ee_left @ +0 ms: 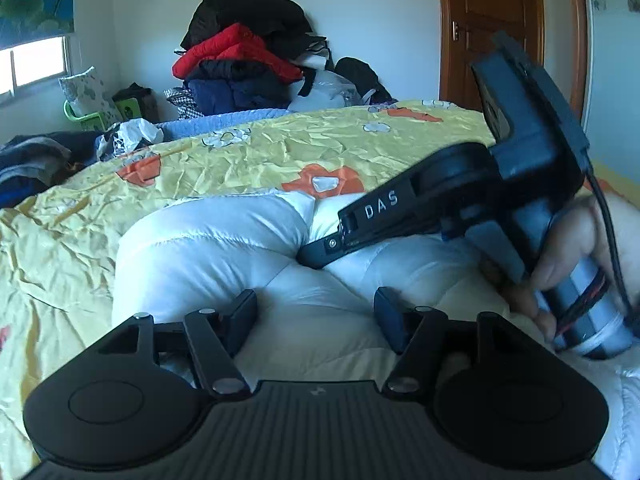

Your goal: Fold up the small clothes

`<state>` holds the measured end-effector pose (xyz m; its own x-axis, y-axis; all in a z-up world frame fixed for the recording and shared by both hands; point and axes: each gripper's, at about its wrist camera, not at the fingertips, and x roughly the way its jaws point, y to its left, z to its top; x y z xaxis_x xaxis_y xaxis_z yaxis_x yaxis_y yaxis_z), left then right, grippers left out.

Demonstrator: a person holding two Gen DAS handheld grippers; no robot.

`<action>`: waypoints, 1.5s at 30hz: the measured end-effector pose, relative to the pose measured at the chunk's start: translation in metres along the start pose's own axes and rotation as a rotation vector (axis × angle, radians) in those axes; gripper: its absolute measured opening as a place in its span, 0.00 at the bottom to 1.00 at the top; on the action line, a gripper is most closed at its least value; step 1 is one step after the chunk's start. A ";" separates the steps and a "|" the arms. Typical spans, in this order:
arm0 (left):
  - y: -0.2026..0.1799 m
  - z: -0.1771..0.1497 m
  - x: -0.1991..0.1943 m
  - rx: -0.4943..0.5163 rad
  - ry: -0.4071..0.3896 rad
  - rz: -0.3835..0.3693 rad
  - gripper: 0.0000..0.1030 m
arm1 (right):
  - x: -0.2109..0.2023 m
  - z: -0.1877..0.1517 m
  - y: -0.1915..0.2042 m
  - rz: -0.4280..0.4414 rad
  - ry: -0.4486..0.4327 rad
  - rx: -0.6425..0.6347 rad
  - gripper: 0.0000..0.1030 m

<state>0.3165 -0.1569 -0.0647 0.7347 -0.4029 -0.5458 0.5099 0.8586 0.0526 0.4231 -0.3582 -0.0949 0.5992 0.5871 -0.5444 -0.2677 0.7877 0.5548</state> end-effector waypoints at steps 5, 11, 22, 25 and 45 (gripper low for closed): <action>-0.001 -0.004 0.009 -0.013 -0.007 0.005 0.62 | 0.011 0.000 -0.002 0.003 -0.003 -0.004 0.01; 0.000 -0.009 -0.005 -0.015 -0.063 0.011 0.64 | -0.002 -0.001 -0.002 0.018 -0.029 0.022 0.02; 0.090 -0.047 -0.099 -0.413 -0.074 -0.008 0.98 | -0.166 -0.034 -0.007 -0.127 -0.235 0.124 0.99; 0.124 -0.058 -0.082 -0.679 0.012 -0.189 0.98 | -0.162 -0.042 -0.029 -0.144 -0.146 0.195 0.99; 0.155 -0.046 -0.086 -0.613 0.008 -0.077 0.57 | -0.018 -0.031 0.054 0.149 0.037 0.025 0.61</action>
<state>0.3120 0.0257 -0.0484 0.7015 -0.4707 -0.5351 0.2100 0.8541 -0.4759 0.3747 -0.3209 -0.0743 0.5255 0.7042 -0.4774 -0.3329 0.6866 0.6463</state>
